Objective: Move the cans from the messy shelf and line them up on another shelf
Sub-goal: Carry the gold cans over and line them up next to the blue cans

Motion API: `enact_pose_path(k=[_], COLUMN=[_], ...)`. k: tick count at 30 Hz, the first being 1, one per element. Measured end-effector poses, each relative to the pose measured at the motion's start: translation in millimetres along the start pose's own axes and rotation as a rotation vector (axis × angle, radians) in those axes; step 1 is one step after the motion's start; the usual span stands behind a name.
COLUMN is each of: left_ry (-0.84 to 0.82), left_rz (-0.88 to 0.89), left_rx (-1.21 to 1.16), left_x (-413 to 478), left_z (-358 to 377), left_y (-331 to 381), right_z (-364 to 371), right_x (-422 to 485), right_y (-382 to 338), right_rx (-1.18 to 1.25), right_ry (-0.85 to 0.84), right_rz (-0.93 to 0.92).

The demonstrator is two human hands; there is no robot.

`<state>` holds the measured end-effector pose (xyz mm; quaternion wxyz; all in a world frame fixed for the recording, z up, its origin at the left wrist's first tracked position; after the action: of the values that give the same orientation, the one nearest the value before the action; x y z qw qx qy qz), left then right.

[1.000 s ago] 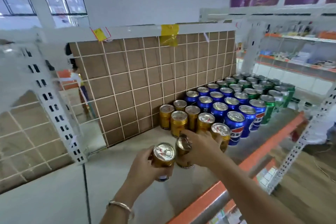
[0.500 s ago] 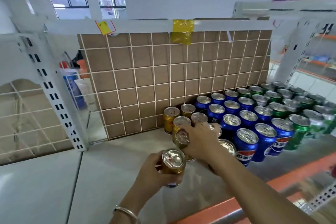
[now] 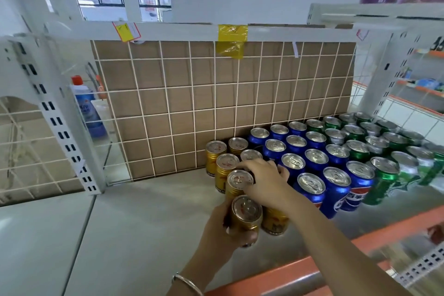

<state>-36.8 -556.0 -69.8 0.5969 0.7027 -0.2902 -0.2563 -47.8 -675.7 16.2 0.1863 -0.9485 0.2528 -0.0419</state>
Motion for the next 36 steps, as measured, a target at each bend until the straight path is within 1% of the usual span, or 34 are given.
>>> enact_pose_path(k=[2,6,9,11,13,16,18,22,24,27,30,32,36], left_ry=[0.03,0.114,0.103,0.077,0.084,0.131,0.226,0.388,0.502,0.638,0.725,0.776,0.882], left_rz=[0.004,-0.048,-0.096,-0.097,-0.117,-0.18,-0.21,-0.206,-0.191,-0.203,-0.232,-0.256,-0.265], left_rx=[0.0,0.029,0.035,0.053,0.097,0.176,0.201,0.269,0.278,0.295,0.283,0.257,0.263], left_x=[0.7,-0.4,-3.2,-10.7,-21.7,-39.8,-51.2,-89.9,-120.3,-177.6,-238.4,-281.0,-370.5], left_z=[8.7,13.1,18.5,13.2,-2.9,-43.3,-80.3,-148.8,-186.0,-239.6,-289.9,-321.4,-381.2], left_y=[-5.4,-13.5,-13.7,-13.3,-20.8,-38.1,-40.8,-28.3,-23.7,-22.6,-34.0,-43.1,-48.0], right_z=[-4.2,-3.7,9.3,23.3,36.1,44.5,52.4,84.9,109.8,145.6,175.2,195.0,235.5], right_x=[-5.3,-19.6,-32.2,-39.4,-44.2,-48.2,-49.5,-54.4,-62.8,-87.9,-117.9,-138.4,-191.0], right_y=[-3.5,-15.1,-29.2,-38.2,-46.3,-61.2,-77.0,-125.3,-158.2,-216.6,-276.6,-315.5,-391.8], right_rx=[0.063,0.023,0.012,0.006,-0.049,-0.111,-0.123,-0.164,-0.161,-0.178,-0.216,-0.263,-0.263], right_ry=[0.041,0.102,0.124,0.092,0.048,0.013,-0.017,-0.116,-0.189,-0.261,-0.341,-0.367,-0.409], right_rz=[-0.008,-0.048,-0.16,-0.224,-0.268,-0.303,-0.328,-0.403,-0.437,-0.541,-0.636,-0.673,-0.75])
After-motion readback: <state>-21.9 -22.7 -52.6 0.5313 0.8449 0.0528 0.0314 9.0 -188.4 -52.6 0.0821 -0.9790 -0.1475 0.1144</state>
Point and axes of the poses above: each hand's wrist, its own x-axis towards the middle knuckle, its own z-axis out of the palm, y = z × x, the point moved 10 cm from there along x, towards the middle knuckle, and after that the axes turned 1 degree about z, right-handed, at the moved point
